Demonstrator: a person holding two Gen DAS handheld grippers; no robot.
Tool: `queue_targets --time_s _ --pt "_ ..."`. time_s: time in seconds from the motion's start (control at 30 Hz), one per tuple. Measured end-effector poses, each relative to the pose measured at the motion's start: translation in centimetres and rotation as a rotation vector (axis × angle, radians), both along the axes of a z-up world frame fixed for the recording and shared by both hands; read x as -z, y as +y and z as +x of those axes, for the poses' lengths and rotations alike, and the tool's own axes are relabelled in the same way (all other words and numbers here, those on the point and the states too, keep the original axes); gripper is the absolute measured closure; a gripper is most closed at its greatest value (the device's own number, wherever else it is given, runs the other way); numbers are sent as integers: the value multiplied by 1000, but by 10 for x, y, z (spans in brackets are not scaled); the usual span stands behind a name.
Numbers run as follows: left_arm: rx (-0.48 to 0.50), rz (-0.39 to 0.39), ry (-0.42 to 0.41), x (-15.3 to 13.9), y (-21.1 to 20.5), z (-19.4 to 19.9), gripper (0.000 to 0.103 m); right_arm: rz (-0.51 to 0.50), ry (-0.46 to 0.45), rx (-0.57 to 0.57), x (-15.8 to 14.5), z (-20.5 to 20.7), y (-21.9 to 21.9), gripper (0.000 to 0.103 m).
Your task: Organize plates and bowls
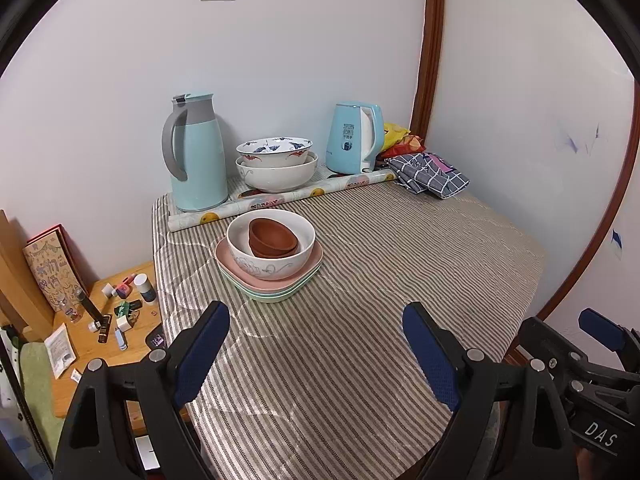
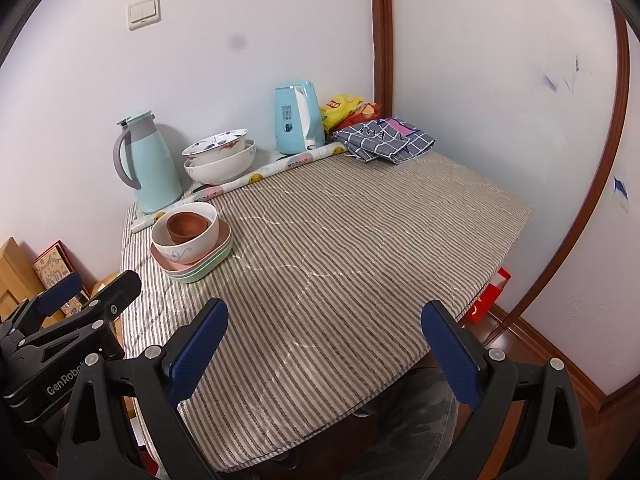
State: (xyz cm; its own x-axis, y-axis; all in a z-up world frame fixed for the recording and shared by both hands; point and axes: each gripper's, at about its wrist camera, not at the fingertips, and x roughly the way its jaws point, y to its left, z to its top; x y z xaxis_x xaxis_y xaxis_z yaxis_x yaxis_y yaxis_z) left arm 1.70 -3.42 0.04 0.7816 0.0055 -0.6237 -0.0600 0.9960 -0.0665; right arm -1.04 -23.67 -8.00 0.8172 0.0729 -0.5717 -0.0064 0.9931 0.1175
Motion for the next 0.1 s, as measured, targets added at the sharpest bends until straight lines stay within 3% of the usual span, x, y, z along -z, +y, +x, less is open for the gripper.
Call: queue_targets --time_s 0.1 --pt "-5 1 -4 1 1 2 15 0 1 -1 0 3 0 7"
